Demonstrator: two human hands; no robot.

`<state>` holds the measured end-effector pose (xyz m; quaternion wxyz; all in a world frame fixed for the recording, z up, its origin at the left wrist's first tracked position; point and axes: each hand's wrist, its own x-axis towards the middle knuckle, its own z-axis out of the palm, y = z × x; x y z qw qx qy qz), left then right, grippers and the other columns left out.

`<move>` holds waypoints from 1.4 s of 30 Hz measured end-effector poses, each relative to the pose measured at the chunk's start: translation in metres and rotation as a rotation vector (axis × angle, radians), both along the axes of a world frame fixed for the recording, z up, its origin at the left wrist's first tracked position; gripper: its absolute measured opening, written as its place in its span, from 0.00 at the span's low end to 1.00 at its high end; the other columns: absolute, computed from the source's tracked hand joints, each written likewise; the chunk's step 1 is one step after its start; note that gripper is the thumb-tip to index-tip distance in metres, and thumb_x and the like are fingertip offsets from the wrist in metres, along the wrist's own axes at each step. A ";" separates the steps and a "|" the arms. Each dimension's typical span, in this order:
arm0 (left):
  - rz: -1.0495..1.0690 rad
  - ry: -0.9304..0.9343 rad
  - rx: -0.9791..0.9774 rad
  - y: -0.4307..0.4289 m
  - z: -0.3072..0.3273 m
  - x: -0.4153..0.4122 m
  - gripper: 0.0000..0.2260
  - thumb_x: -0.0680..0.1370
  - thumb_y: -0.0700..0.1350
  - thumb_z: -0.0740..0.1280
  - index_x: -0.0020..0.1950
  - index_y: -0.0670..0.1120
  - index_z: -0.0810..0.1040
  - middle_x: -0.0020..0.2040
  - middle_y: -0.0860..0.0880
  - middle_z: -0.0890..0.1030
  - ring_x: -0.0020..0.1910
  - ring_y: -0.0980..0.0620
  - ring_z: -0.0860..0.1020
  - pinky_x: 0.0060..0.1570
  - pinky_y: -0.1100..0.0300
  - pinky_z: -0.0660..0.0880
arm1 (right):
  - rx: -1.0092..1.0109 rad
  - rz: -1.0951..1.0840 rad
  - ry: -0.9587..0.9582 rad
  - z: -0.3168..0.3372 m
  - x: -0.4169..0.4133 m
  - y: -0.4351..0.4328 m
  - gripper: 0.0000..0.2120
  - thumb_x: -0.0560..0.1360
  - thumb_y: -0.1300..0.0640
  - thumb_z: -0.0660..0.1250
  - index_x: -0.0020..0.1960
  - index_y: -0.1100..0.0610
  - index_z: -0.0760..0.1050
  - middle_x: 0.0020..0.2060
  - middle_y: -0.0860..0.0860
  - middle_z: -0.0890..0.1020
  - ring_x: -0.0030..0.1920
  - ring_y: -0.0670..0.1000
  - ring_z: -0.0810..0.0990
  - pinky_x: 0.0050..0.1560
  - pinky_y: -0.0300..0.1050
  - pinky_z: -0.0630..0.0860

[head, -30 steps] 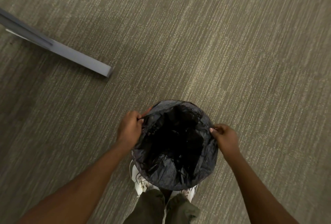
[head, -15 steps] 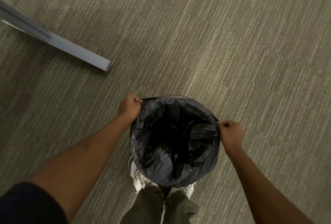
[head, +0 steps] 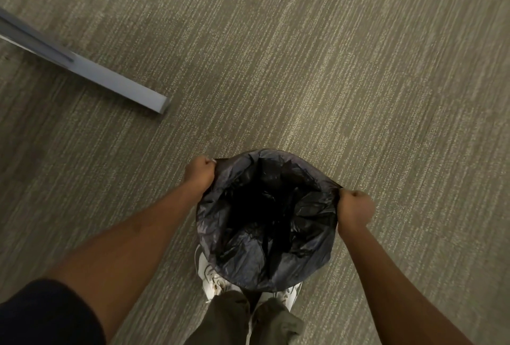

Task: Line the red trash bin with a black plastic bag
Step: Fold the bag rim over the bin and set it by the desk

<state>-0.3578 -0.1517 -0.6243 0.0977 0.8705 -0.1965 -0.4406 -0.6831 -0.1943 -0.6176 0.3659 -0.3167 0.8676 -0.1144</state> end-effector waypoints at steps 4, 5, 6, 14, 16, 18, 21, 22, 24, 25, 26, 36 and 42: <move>0.020 0.032 0.100 0.002 -0.001 0.000 0.10 0.76 0.44 0.62 0.43 0.37 0.76 0.46 0.35 0.78 0.45 0.39 0.78 0.40 0.51 0.70 | 0.218 0.009 -0.151 -0.004 0.001 0.006 0.07 0.69 0.62 0.62 0.34 0.64 0.71 0.33 0.59 0.74 0.35 0.58 0.75 0.35 0.52 0.69; 0.041 0.077 0.097 0.005 0.001 0.001 0.11 0.76 0.45 0.63 0.41 0.37 0.76 0.46 0.35 0.79 0.45 0.39 0.79 0.42 0.50 0.72 | 0.256 -0.017 -0.200 -0.003 0.001 0.008 0.06 0.69 0.63 0.62 0.36 0.65 0.71 0.35 0.60 0.75 0.37 0.58 0.75 0.36 0.52 0.70; 0.082 0.114 0.073 0.007 0.001 0.001 0.12 0.76 0.47 0.63 0.42 0.37 0.76 0.47 0.35 0.79 0.47 0.39 0.79 0.45 0.49 0.74 | 0.259 -0.020 -0.218 -0.001 0.001 0.010 0.06 0.69 0.63 0.62 0.35 0.64 0.71 0.35 0.59 0.74 0.38 0.58 0.75 0.37 0.52 0.70; -0.510 -0.577 -0.131 0.082 0.032 -0.033 0.33 0.72 0.62 0.60 0.66 0.38 0.65 0.65 0.34 0.71 0.62 0.34 0.71 0.56 0.41 0.72 | -0.482 1.200 0.371 0.032 0.031 0.069 0.20 0.72 0.47 0.62 0.62 0.53 0.72 0.61 0.58 0.74 0.65 0.60 0.69 0.62 0.56 0.62; -0.941 -0.670 -0.225 0.106 0.032 -0.046 0.31 0.71 0.57 0.61 0.68 0.40 0.66 0.70 0.36 0.66 0.65 0.34 0.67 0.61 0.36 0.68 | -0.372 1.516 0.336 0.027 0.034 0.098 0.20 0.73 0.44 0.60 0.62 0.52 0.73 0.63 0.58 0.76 0.67 0.61 0.68 0.62 0.58 0.62; -1.156 -0.634 -0.281 0.125 0.027 -0.051 0.31 0.69 0.55 0.64 0.68 0.42 0.69 0.72 0.38 0.66 0.66 0.36 0.66 0.62 0.32 0.64 | -0.187 1.623 0.367 0.023 0.023 0.117 0.23 0.74 0.42 0.58 0.62 0.54 0.74 0.63 0.59 0.77 0.67 0.61 0.70 0.62 0.58 0.62; -1.196 -0.595 -0.128 0.142 0.021 -0.048 0.35 0.67 0.54 0.67 0.70 0.39 0.68 0.74 0.35 0.64 0.69 0.35 0.64 0.62 0.31 0.62 | 0.039 1.685 0.452 0.024 0.000 0.127 0.27 0.74 0.40 0.55 0.60 0.59 0.76 0.58 0.60 0.81 0.64 0.61 0.74 0.63 0.58 0.67; -1.204 -0.582 -0.093 0.146 0.021 -0.046 0.34 0.68 0.54 0.65 0.70 0.37 0.67 0.74 0.34 0.63 0.69 0.35 0.64 0.62 0.32 0.65 | 0.085 1.692 0.465 0.025 -0.003 0.127 0.28 0.74 0.40 0.54 0.58 0.61 0.78 0.55 0.60 0.82 0.62 0.61 0.75 0.63 0.58 0.68; -1.198 -0.557 -0.090 0.148 0.021 -0.045 0.32 0.71 0.54 0.59 0.70 0.36 0.68 0.74 0.34 0.63 0.70 0.35 0.64 0.61 0.35 0.70 | 0.094 1.697 0.456 0.030 -0.002 0.126 0.28 0.74 0.40 0.54 0.54 0.61 0.80 0.52 0.59 0.84 0.61 0.61 0.77 0.63 0.57 0.66; -1.177 -0.545 -0.121 0.147 0.021 -0.044 0.32 0.71 0.55 0.58 0.70 0.37 0.68 0.74 0.34 0.63 0.70 0.35 0.64 0.61 0.37 0.71 | 0.062 1.676 0.440 0.033 0.003 0.124 0.27 0.74 0.39 0.54 0.53 0.60 0.80 0.51 0.58 0.84 0.61 0.61 0.76 0.62 0.57 0.66; -1.147 -0.542 -0.165 0.146 0.022 -0.044 0.32 0.71 0.56 0.58 0.70 0.38 0.67 0.74 0.35 0.63 0.70 0.35 0.64 0.61 0.37 0.72 | 0.022 1.635 0.420 0.037 0.008 0.122 0.26 0.74 0.39 0.55 0.52 0.58 0.79 0.51 0.57 0.83 0.61 0.60 0.76 0.61 0.57 0.67; 0.519 0.151 -0.036 0.150 0.049 -0.080 0.19 0.77 0.57 0.63 0.57 0.42 0.72 0.54 0.44 0.78 0.54 0.39 0.78 0.55 0.46 0.76 | 0.021 0.860 0.137 0.062 0.036 -0.007 0.30 0.72 0.54 0.70 0.71 0.55 0.63 0.62 0.62 0.76 0.60 0.64 0.76 0.59 0.58 0.74; 1.100 0.537 -0.122 0.172 0.046 -0.094 0.19 0.69 0.37 0.69 0.60 0.38 0.73 0.53 0.35 0.79 0.49 0.36 0.79 0.43 0.48 0.76 | 0.363 1.099 0.023 0.055 0.045 -0.049 0.12 0.72 0.64 0.69 0.55 0.63 0.75 0.47 0.63 0.82 0.48 0.62 0.81 0.50 0.55 0.79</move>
